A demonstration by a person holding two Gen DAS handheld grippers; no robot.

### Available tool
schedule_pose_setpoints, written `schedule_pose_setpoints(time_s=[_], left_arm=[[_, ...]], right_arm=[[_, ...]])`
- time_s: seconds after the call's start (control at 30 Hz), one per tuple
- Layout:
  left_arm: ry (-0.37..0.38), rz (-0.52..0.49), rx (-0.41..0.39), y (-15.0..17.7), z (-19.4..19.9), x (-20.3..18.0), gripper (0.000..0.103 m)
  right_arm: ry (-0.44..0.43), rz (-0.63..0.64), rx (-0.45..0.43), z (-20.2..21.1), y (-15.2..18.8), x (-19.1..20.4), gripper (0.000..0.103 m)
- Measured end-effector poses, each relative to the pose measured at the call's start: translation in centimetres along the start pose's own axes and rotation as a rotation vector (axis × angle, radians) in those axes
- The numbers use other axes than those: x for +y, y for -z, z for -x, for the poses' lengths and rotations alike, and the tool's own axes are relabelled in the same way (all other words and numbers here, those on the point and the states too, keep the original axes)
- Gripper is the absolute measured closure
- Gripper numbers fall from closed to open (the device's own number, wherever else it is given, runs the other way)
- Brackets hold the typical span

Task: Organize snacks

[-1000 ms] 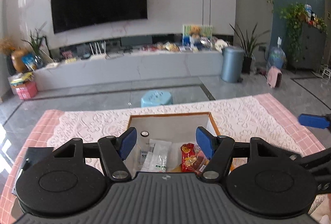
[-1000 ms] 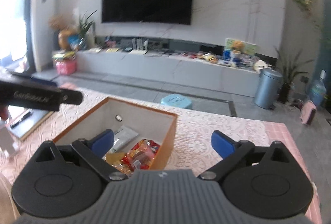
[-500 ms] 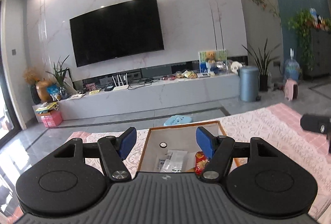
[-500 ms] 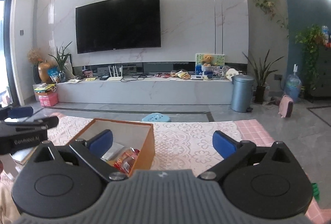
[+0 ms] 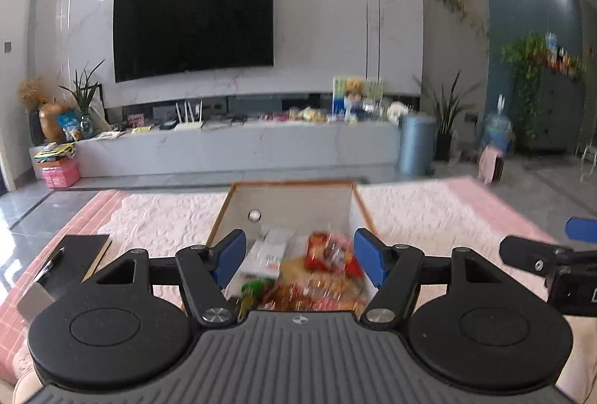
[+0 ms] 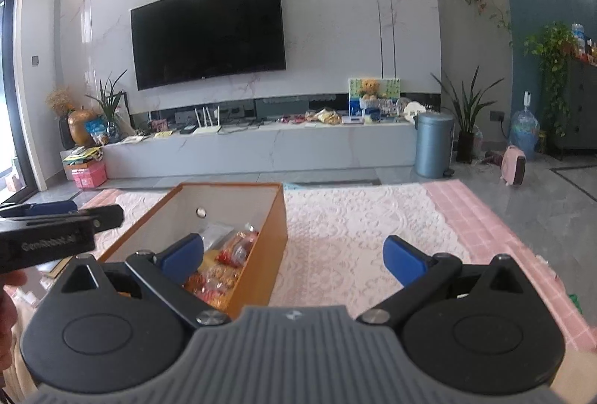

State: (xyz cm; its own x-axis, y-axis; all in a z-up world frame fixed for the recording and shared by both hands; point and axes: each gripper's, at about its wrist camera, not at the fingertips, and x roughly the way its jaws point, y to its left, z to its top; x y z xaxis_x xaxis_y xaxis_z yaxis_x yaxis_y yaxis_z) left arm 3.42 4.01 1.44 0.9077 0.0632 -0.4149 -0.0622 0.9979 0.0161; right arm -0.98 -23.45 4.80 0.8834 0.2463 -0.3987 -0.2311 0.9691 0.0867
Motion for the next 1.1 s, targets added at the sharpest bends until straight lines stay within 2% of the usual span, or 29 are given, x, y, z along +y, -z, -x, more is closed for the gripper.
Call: schedule_pose_setpoints(time_s=[0.2,0.33,0.53,0.73,1.1], left_arm=[[-0.004,-0.012,0.097,1.6,-1.2,-0.3,0.025],[0.002,-0.025,0.141,3.2,-1.2,-0.2,0.025],[-0.042,-0.026,0.21,4.6,-1.5,-0.1,0.024],[-0.059,-0.026,0.238,5.1,-1.6,0.1,0.024],[-0.059,-0.033,0.239,4.9,-1.6,0.1,0.024]], right_arm=[[0.008,-0.06,0.061,-0.3,2.1,0.3,0.003],[0.0,-0.032,0.104,-1.0,3.1,1.0,0.003],[0.003,-0.034,0.149,-1.8,4.1,1.1,0.003],[0.005,-0.043,0.188,-2.6,4.5,1.0,0.003],[0.002,-0.034,0.193,-2.7,4.7,1.1,0.003]])
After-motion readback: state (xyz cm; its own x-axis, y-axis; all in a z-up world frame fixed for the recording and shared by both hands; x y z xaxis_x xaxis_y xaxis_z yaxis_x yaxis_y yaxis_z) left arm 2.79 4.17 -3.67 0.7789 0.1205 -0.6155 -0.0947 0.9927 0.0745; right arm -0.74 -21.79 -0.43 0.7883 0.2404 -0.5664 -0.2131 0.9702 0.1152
